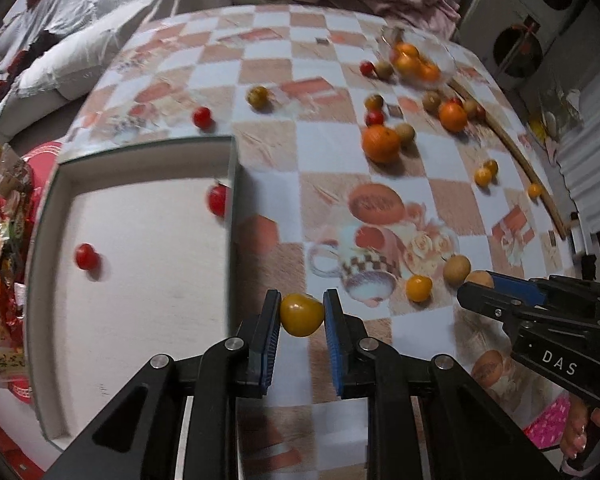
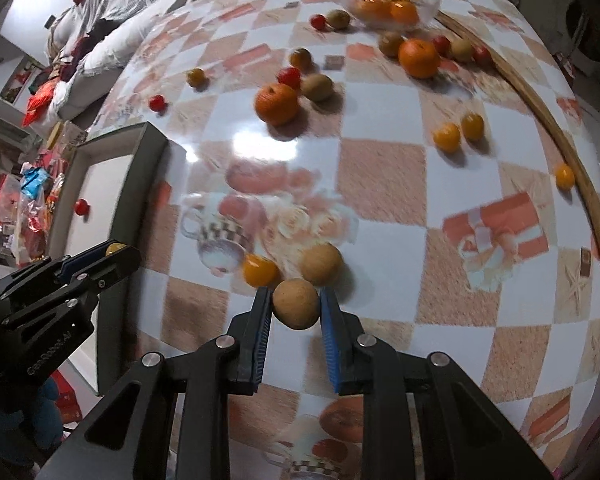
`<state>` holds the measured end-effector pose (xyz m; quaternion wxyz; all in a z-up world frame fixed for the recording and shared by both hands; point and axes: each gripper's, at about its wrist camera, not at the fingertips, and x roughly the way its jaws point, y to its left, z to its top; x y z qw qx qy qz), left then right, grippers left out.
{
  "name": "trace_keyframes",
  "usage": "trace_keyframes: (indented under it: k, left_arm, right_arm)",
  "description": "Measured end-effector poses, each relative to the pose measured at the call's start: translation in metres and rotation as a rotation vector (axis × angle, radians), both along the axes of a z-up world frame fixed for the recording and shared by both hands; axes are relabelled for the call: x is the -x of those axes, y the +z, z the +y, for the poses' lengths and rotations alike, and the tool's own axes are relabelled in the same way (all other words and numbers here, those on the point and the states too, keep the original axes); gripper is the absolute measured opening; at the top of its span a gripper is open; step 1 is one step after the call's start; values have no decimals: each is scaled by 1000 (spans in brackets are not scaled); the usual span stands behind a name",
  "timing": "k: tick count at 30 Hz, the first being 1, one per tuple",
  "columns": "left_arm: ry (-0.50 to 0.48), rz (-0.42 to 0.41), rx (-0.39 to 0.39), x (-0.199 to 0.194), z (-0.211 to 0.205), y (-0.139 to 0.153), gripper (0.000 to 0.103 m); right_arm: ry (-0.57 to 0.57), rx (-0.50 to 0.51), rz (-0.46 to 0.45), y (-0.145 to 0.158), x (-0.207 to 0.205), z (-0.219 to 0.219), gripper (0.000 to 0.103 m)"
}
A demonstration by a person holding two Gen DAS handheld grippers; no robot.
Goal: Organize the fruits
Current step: 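Carry the yellow tomato and kiwi into the white tray and open both tools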
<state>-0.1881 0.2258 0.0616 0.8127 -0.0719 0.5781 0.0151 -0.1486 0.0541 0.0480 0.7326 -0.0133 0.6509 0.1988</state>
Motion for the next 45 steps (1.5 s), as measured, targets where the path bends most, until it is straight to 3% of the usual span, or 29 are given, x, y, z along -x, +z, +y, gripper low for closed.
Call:
trace_keyframes:
  k: [15,25,36,45]
  left_arm:
    - [187,-27,-32,27,92,10,23]
    - [285,-10,-69,44,147,-5,23]
    - [321,26,-70,43,172,-32,23]
    - [316,40,-86,37,178,-40,23]
  right_arm:
    - [169,-41,-34,22,-8,88,27]
    - [267,-66,-32,21,-8,158,27]
    - [331,-42,-13,-3,-16,220,27]
    - [371,-4,-30,-15,-26,247,27]
